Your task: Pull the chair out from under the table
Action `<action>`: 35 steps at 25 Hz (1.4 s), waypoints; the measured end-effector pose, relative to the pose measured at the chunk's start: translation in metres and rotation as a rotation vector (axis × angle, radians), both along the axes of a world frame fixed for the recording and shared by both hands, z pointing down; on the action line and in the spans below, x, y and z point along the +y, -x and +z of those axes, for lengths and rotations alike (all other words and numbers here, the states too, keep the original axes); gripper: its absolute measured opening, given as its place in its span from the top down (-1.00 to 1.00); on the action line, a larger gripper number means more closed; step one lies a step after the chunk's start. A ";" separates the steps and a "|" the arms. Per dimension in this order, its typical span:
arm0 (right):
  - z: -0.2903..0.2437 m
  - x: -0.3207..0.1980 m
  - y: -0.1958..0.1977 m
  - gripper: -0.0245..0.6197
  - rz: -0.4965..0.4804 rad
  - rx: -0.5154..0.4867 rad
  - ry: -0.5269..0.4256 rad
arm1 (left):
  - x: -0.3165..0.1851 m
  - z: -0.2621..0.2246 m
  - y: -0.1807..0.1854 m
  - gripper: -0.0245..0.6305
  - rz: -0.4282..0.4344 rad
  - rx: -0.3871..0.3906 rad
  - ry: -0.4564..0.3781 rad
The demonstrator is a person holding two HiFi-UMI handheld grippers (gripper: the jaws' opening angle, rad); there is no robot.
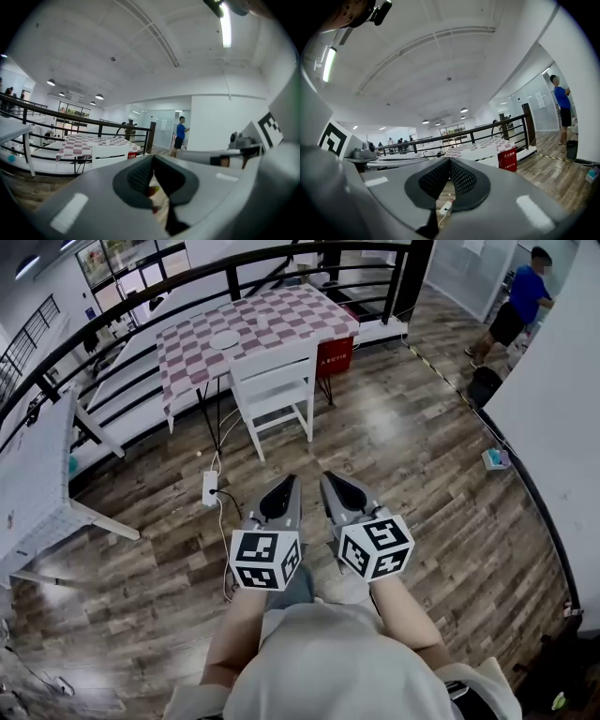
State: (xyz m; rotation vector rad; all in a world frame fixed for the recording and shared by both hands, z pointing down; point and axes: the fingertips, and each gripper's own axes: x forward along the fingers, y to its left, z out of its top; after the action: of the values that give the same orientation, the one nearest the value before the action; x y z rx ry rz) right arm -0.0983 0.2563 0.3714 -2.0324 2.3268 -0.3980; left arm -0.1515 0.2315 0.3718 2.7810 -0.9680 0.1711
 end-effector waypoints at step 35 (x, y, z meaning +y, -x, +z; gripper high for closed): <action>-0.006 -0.234 -0.072 0.93 0.042 0.004 0.003 | -0.244 -0.009 -0.064 0.90 0.023 -0.017 0.009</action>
State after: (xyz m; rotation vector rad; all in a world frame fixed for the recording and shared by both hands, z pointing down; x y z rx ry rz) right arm -0.0263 0.0227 0.3650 -2.0814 2.2823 -0.3961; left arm -0.0878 -0.0121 0.3627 2.7878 -0.9369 0.2024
